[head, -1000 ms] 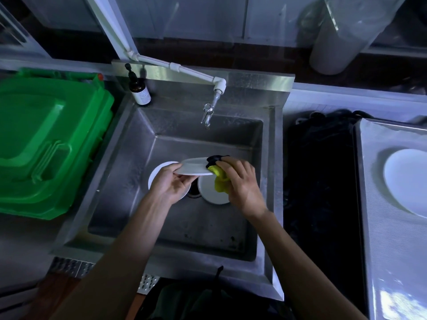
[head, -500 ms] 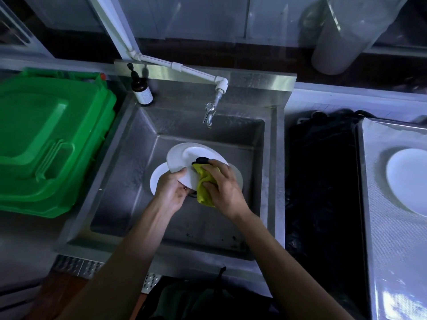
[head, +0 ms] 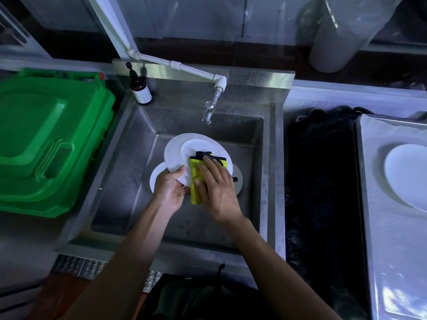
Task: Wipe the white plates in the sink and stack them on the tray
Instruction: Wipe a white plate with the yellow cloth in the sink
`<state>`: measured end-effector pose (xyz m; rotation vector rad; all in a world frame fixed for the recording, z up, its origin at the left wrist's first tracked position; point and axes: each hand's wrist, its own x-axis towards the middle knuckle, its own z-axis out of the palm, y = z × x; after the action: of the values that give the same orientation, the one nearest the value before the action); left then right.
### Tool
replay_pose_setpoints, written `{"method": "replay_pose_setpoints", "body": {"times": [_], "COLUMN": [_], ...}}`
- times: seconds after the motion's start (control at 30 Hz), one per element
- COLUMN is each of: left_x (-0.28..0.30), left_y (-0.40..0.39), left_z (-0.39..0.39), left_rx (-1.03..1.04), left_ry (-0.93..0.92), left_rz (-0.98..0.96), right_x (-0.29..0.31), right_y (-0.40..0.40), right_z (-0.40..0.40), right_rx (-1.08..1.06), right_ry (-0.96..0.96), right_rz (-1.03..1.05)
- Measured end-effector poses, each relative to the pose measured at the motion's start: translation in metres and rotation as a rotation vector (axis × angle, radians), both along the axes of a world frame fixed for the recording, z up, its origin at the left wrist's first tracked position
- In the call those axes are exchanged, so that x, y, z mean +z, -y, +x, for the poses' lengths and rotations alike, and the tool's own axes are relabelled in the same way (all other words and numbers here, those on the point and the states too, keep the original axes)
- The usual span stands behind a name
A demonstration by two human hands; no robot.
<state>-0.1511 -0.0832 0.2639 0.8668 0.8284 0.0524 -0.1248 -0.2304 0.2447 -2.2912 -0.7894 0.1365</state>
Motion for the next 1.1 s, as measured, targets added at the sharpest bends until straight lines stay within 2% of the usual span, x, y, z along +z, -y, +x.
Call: {"method": "replay_pose_setpoints", "body": {"times": [0.43, 0.63, 0.83, 1.1], "left_x": [-0.013, -0.011, -0.002, 0.008], "left_y": [-0.01, -0.016, -0.017, -0.012], "left_z": [-0.007, -0.016, -0.024, -0.026], "left_rx": [0.007, -0.126, -0.245, -0.36], "left_ry": [0.097, 0.199, 0.142, 0.088], "left_rz": [-0.073, -0.036, 0.037, 0.137], "right_x": [-0.019, -0.02, -0.019, -0.009], "right_y": [0.007, 0.01, 0.018, 0.009], "right_z": [0.009, 0.029, 0.059, 0.081], "right_rx": [-0.252, -0.362, -0.357, -0.177], "right_ry": [-0.19, -0.319, -0.369, -0.277], "right_rz": [0.209, 0.258, 0.208, 0.118]}}
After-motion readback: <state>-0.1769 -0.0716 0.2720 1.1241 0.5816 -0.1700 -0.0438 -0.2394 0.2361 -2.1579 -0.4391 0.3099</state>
